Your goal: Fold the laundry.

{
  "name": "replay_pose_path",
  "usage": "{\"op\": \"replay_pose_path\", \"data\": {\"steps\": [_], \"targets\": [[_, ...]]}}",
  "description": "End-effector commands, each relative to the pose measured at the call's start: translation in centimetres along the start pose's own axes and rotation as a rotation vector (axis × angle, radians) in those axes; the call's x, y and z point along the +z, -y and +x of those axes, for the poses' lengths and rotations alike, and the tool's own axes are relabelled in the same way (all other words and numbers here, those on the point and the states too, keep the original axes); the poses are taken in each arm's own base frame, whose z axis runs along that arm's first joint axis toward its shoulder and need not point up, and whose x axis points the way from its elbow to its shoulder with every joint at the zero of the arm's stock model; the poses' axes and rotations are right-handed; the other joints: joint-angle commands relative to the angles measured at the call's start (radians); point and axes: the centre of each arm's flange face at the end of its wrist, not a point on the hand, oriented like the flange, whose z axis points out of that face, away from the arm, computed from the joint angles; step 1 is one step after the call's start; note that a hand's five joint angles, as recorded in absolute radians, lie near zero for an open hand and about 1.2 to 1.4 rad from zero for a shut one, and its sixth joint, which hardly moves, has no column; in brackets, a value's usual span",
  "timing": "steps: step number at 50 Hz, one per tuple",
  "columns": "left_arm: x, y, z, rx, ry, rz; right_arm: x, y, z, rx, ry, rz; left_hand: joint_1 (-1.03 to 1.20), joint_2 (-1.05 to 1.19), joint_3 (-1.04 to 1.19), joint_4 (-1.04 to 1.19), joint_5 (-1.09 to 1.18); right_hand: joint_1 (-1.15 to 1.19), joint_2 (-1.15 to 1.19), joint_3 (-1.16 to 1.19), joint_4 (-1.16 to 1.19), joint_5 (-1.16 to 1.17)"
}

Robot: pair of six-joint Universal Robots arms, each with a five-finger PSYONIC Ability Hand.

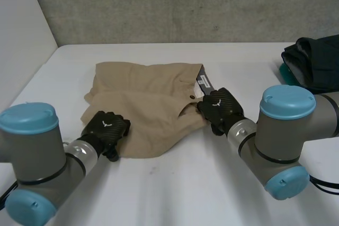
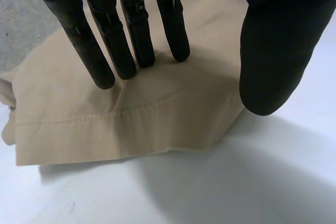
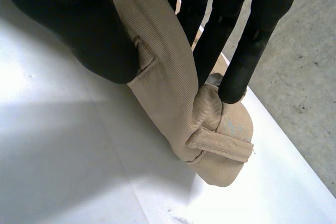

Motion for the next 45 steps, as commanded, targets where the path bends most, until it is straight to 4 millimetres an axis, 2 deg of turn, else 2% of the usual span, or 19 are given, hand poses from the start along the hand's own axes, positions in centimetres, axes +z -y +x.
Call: {"op": "replay_pose_path", "data": {"steps": [1,4,9,13,14,17,18,23,27,31,32,35,36,38,39,40,42,43,45], "targets": [[2.0,-0.7,-0.5,0.031,0.007,-0.012,-0.1,0.1,0.5,0.002,-0.011,0.003,0.315,0.314,0.313,0.309,0.313,0.283,0.226,0.196,0.199,0.228],[2.5,-0.5,-0.7,0.053,0.013,0.0,-0.1,0.3,0.9,0.002,-0.021,0.004,0.784,0.783,0.781,0.778,0.782,0.283,0.226,0.196,0.199,0.228],[1.4,0.1,0.1,0.092,0.002,-0.013,-0.8,1.1,2.0,-0.001,-0.049,0.006,0.786,0.785,0.783,0.78,0.784,0.283,0.226,0.196,0.199,0.228],[-2.1,2.2,0.4,0.106,0.003,-0.006,-2.4,1.7,2.8,-0.049,-0.045,-0.05,0.786,0.785,0.783,0.78,0.784,0.283,0.226,0.196,0.199,0.228],[-3.8,3.2,0.1,0.113,0.014,0.005,-3.3,1.7,3.0,-0.091,-0.023,-0.091,0.786,0.785,0.783,0.78,0.784,0.283,0.226,0.196,0.199,0.228],[-6.5,4.7,-0.3,0.127,0.024,0.027,-4.9,1.4,3.2,-0.168,0.03,-0.176,0.786,0.785,0.783,0.78,0.784,0.283,0.226,0.196,0.199,0.228],[-8.2,5.2,-0.3,0.147,0.014,0.024,-6.2,1.1,3.0,-0.216,0.089,-0.245,0.786,0.785,0.783,0.78,0.784,0.283,0.226,0.196,0.199,0.228],[-11.8,4.8,0.0,0.239,-0.094,-0.12,-10.3,-0.4,1.6,-0.326,0.33,-0.461,0.786,0.785,0.783,0.78,0.784,0.283,0.226,0.196,0.199,0.228],[-13.1,4.2,0.5,0.262,-0.203,-0.224,-10.6,-0.4,1.5,-0.323,0.362,-0.467,0.786,0.785,0.783,0.78,0.784,0.283,0.226,0.196,0.199,0.228],[-10.9,4.4,0.3,0.268,-0.197,-0.195,-9.7,0.3,1.6,-0.297,0.329,-0.414,0.786,0.785,0.783,0.78,0.784,0.283,0.226,0.196,0.199,0.228],[-9.5,4.5,-0.1,0.271,-0.172,-0.177,-9.0,0.6,1.7,-0.288,0.309,-0.393,0.786,0.785,0.783,0.78,0.784,0.283,0.226,0.196,0.199,0.228],[-7.1,5.1,-1.1,0.277,-0.106,-0.135,-7.6,1.0,2.0,-0.272,0.267,-0.353,0.786,0.785,0.783,0.78,0.784,0.283,0.226,0.196,0.199,0.228],[-5.1,5.7,-2.1,0.289,-0.047,-0.096,-6.4,1.3,2.4,-0.269,0.232,-0.323,0.786,0.785,0.783,0.78,0.784,0.283,0.226,0.196,0.199,0.228],[-3.3,6.7,-3.2,0.298,0.023,-0.043,-5.1,1.7,3.0,-0.269,0.186,-0.292,0.786,0.785,0.783,0.78,0.784,0.283,0.226,0.196,0.199,0.228],[-1.7,8.0,-4.5,0.299,0.099,0.017,-4.4,2.0,3.4,-0.269,0.156,-0.274,0.786,0.785,0.783,0.78,0.784,0.283,0.226,0.196,0.199,0.228],[-1.0,8.8,-5.2,0.3,0.141,0.054,-3.0,2.7,4.4,-0.273,0.087,-0.229,0.786,0.785,0.783,0.78,0.784,0.283,0.226,0.196,0.199,0.228],[0.4,10.8,-7.0,0.305,0.229,0.141,-1.5,3.9,5.7,-0.281,0.004,-0.166,0.786,0.785,0.783,0.78,0.784,0.283,0.226,0.196,0.199,0.228],[1.4,13.1,-8.6,0.304,0.312,0.242,-0.1,5.8,7.4,-0.284,-0.104,-0.08,0.786,0.785,0.783,0.78,0.784,0.283,0.226,0.196,0.199,0.228],[1.6,16.0,-10.4,0.303,0.402,0.368,0.9,7.9,9.2,-0.283,-0.219,0.015,0.786,0.785,0.783,0.78,0.784,0.283,0.226,0.196,0.199,0.228]]}}
